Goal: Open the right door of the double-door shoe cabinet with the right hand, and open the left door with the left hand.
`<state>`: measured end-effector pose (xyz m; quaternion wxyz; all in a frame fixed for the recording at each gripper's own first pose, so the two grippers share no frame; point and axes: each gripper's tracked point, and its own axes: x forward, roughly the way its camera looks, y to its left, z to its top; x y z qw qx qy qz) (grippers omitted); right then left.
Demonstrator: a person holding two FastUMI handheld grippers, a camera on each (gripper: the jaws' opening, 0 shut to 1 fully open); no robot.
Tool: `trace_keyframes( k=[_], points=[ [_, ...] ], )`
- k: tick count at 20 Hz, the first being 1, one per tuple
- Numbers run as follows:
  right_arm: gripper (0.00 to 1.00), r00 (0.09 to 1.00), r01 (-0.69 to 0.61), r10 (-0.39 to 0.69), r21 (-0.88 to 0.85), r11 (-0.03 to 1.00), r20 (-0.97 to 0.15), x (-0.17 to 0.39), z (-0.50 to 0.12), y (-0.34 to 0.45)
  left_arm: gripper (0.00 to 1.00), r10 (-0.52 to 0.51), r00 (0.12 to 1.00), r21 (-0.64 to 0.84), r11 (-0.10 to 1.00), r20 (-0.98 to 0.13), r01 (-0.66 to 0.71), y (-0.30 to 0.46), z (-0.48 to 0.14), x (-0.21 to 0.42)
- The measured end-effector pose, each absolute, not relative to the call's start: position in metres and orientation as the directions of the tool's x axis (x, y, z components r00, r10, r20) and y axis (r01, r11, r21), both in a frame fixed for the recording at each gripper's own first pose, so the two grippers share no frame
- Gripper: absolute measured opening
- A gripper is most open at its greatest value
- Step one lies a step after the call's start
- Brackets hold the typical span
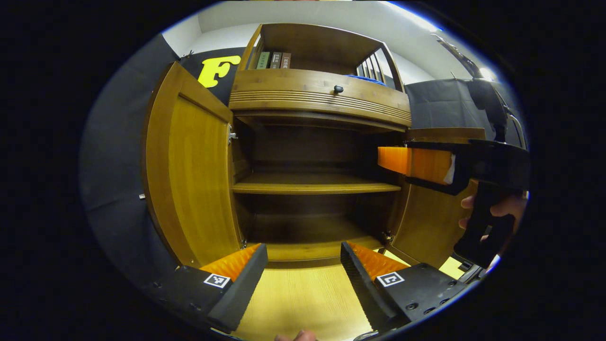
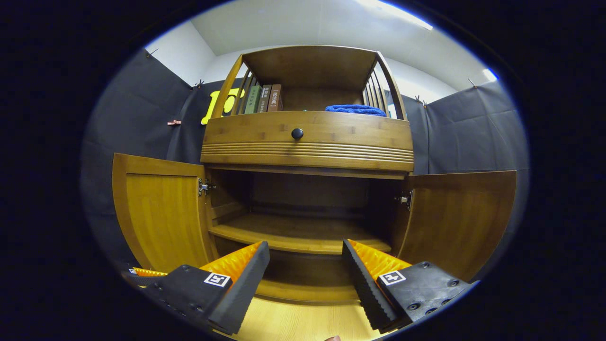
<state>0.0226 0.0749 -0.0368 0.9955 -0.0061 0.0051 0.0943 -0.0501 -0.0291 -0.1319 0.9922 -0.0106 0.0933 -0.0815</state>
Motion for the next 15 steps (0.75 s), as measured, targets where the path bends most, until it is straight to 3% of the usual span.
trace_keyframes(
  k=[7,13,15],
  points=[
    [0.98,0.992,-0.119,0.118,0.041,0.992,0.034,0.019,-0.022,0.037,0.96,-0.163,0.975,-0.017,0.987,-0.15,0.162,-0.033,-0.115,-0.038],
    [1.0,0.997,-0.017,0.012,0.056,0.998,0.077,-0.024,-0.003,-0.032,0.96,-0.223,0.971,-0.044,0.975,-0.086,0.22,-0.059,-0.091,-0.028],
    [0.95,0.996,-0.03,0.024,0.066,0.997,0.09,-0.042,0.002,-0.049,0.96,-0.237,0.967,-0.041,0.971,-0.09,0.234,-0.07,-0.092,-0.026]
  ],
)
